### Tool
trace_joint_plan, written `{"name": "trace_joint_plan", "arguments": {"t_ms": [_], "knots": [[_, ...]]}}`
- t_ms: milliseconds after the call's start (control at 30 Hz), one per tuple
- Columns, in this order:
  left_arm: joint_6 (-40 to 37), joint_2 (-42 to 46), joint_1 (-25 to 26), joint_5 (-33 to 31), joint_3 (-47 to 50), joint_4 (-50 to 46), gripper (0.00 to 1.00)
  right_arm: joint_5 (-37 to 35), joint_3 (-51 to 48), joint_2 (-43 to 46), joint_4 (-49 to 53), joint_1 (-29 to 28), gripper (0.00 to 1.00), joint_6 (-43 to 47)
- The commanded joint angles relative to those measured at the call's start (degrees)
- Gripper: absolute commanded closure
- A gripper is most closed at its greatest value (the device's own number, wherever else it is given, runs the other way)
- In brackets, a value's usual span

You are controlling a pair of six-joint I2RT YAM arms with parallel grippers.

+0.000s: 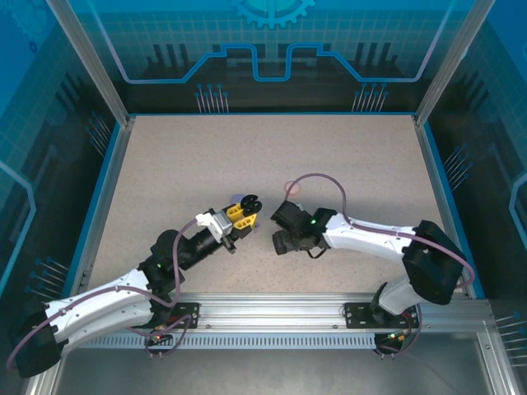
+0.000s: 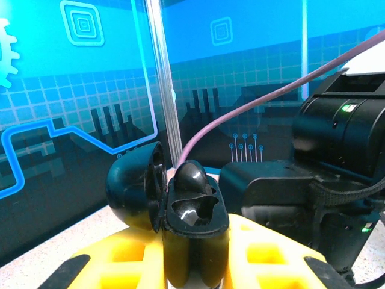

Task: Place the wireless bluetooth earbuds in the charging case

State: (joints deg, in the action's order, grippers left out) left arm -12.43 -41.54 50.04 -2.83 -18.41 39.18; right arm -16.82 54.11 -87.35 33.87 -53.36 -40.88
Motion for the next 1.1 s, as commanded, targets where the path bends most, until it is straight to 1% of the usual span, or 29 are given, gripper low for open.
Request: {"name": "trace_joint_plan", "arguments": {"t_ms": [0,100,233,467,567,700,1067], "knots": [[-0.79,-0.19,-0.03,-1.07,-0.50,0.02,1.00,-2.25,3.26,-3.90,0.15,-1.21,0.16,1.23],[-0.83,-0.30,-0.01,-1.04,-0.56,-0.08,1.00,-2.51,4.76,-6.84,1.48,-1.56,0.16,1.44],[-0.92,-0.38,-0.03,-1.24,-0.52,-0.29,1.00,-2.65,5.27,-9.00,3.00,-1.74,0.21,1.11],[-1.01,-0.99,-0.03,-1.15,-0.67,-0.16,1.00,-1.64,6.00,-11.91,4.75,-1.73,0.26,1.60],[-0.92,-1.17,-0.01,-1.04,-0.66,-0.16,1.00,-1.46,5.92,-12.22,5.01,-1.67,0.27,1.95],[-0.84,-1.18,-0.03,-1.07,-0.79,-0.16,1.00,-1.37,6.11,-12.23,6.16,-1.57,0.31,2.52],[-0.73,-2.84,-0.03,-0.83,-1.49,0.06,1.00,-0.84,3.97,-10.50,7.66,-1.03,0.35,3.00]]}}
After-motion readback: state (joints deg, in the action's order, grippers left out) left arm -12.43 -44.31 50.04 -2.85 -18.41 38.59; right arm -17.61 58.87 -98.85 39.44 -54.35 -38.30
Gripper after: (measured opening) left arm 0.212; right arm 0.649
